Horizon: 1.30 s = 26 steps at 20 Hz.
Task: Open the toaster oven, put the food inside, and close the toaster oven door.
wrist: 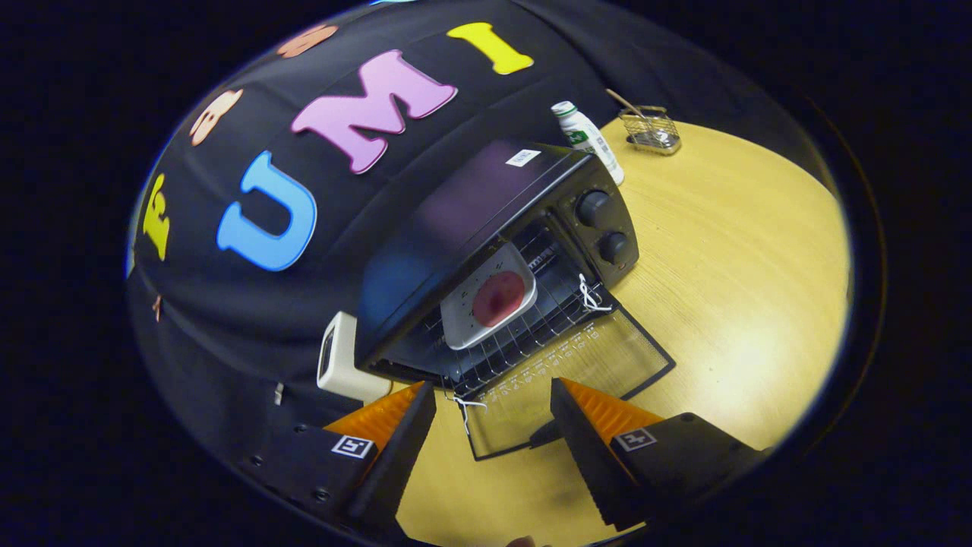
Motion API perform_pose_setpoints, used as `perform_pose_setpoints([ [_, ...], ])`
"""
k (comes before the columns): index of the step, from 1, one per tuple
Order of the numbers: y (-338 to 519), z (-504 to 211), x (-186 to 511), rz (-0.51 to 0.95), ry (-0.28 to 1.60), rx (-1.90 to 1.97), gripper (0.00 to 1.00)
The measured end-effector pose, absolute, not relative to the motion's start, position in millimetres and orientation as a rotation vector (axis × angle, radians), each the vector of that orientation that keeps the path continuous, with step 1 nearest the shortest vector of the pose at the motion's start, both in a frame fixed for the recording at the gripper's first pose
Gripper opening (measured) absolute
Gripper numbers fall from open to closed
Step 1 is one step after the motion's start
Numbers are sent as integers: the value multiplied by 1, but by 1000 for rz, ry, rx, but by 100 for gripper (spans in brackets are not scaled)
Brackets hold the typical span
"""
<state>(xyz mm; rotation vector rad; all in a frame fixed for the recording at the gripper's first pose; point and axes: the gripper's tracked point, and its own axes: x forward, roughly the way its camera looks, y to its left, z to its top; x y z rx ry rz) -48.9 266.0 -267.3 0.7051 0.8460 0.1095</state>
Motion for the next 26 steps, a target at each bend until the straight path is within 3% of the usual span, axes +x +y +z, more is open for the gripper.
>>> perform_pose_setpoints([
  [9, 263, -320, -111, 255, 916, 191, 99],
  [19, 272, -401, -126, 231, 1073, 55, 99],
  [26, 274, -419, -107, 178, 1086, 19, 100],
])
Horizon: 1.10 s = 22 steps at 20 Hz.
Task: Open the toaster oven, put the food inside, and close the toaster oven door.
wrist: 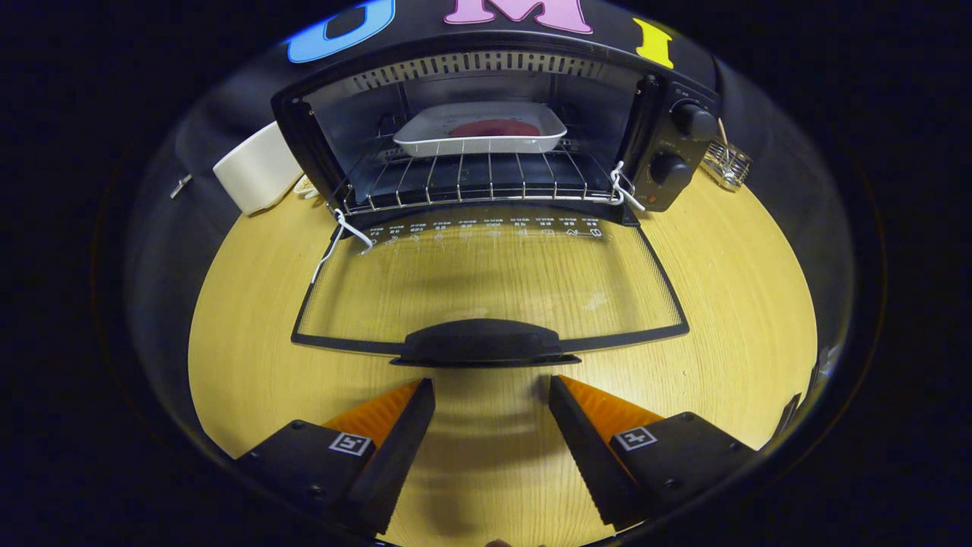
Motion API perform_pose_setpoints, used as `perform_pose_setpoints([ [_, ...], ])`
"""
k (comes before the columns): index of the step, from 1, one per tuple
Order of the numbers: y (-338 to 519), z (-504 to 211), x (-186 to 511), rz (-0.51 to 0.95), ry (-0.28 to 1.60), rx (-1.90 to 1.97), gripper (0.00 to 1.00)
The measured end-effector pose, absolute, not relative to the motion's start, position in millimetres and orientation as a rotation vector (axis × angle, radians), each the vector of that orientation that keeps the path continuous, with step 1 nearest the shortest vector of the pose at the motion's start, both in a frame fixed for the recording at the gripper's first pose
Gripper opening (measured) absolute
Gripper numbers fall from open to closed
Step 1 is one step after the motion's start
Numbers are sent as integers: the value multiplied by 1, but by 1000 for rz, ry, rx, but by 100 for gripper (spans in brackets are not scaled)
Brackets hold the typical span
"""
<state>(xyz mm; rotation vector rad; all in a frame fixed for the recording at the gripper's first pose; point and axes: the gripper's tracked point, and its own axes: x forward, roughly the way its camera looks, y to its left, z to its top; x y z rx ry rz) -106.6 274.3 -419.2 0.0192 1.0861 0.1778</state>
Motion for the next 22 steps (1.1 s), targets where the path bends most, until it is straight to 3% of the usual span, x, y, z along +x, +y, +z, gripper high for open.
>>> perform_pose_setpoints([
  [7, 267, -415, -101, 167, 1062, -5, 99],
  [22, 256, -343, -91, 247, 800, -28, 99],
])
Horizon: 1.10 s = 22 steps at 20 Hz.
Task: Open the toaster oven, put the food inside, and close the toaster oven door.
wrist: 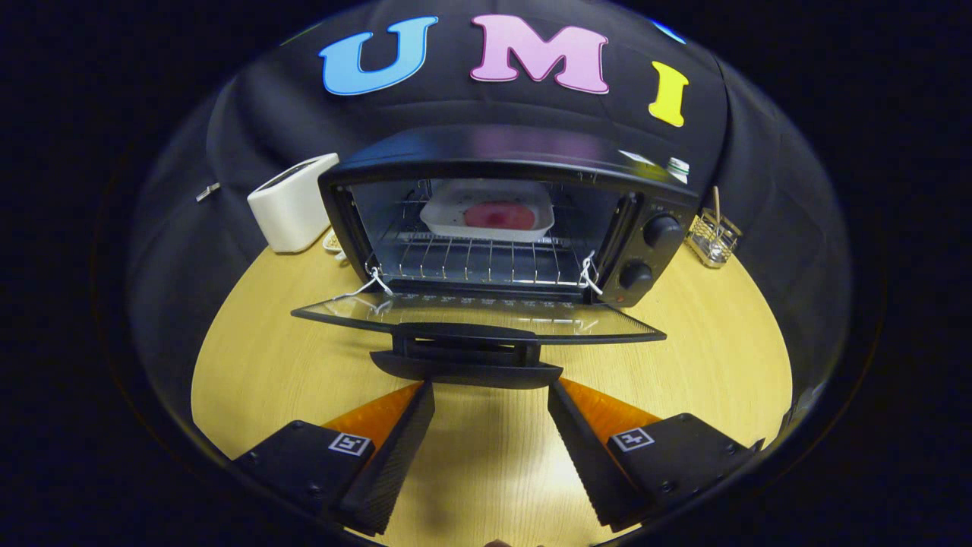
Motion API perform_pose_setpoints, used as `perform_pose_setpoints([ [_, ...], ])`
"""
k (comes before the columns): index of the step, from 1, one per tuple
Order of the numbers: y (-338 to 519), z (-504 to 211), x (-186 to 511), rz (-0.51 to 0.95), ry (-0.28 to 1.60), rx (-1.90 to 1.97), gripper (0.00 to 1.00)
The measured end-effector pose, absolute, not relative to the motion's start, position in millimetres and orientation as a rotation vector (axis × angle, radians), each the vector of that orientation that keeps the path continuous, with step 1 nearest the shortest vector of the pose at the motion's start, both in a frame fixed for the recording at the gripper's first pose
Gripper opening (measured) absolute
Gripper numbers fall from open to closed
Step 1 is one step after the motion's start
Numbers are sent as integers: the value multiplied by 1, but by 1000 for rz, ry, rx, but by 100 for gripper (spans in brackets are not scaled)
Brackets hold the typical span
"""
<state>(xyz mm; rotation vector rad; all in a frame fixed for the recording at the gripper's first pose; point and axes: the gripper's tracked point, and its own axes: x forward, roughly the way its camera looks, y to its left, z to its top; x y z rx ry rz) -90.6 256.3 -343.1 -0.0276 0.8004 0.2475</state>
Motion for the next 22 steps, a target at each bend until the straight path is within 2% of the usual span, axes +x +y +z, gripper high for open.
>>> perform_pose_setpoints([
  [12, 252, -266, -45, 237, 619, 37, 98],
  [22, 199, -174, -50, 240, 456, 112, 98],
])
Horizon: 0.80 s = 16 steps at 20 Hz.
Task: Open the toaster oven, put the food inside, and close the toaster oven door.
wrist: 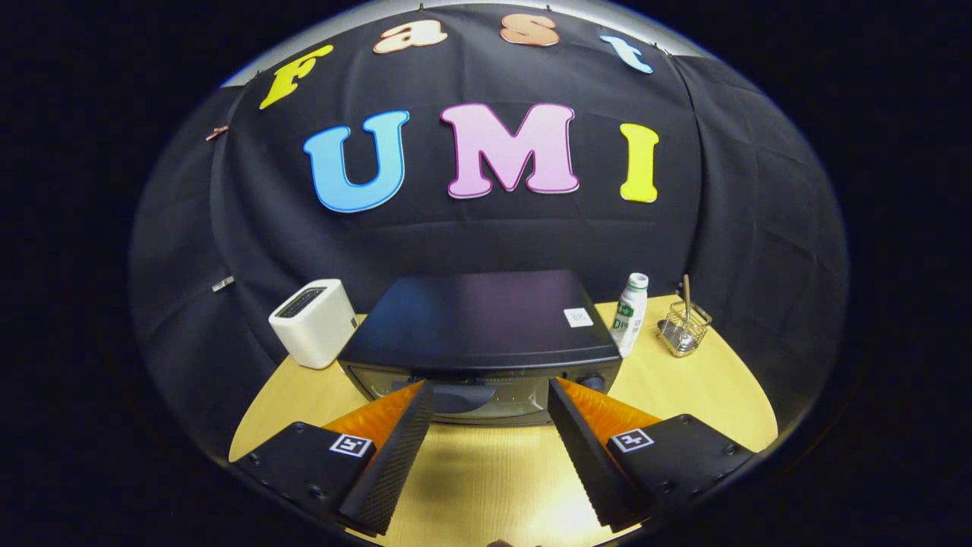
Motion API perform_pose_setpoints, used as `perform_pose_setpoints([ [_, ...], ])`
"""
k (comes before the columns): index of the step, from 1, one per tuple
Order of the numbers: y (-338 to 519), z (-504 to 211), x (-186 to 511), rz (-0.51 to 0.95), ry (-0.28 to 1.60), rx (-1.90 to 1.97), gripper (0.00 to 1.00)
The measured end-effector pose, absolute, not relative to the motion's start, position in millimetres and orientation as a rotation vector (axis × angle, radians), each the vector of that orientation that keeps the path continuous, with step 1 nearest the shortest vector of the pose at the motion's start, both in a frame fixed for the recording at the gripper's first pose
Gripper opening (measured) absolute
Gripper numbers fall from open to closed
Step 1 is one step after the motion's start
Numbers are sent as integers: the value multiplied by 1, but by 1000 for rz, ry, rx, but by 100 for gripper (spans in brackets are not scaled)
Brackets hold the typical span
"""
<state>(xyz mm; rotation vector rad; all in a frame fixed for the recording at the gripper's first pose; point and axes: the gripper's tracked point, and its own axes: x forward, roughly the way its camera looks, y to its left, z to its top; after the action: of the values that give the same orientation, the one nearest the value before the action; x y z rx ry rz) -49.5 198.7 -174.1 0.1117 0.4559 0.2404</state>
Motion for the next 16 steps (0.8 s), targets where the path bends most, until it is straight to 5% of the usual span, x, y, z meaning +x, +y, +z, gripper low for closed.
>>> perform_pose_setpoints([
  [16, 52, 12, -46, 189, 95, 155, 97],
])
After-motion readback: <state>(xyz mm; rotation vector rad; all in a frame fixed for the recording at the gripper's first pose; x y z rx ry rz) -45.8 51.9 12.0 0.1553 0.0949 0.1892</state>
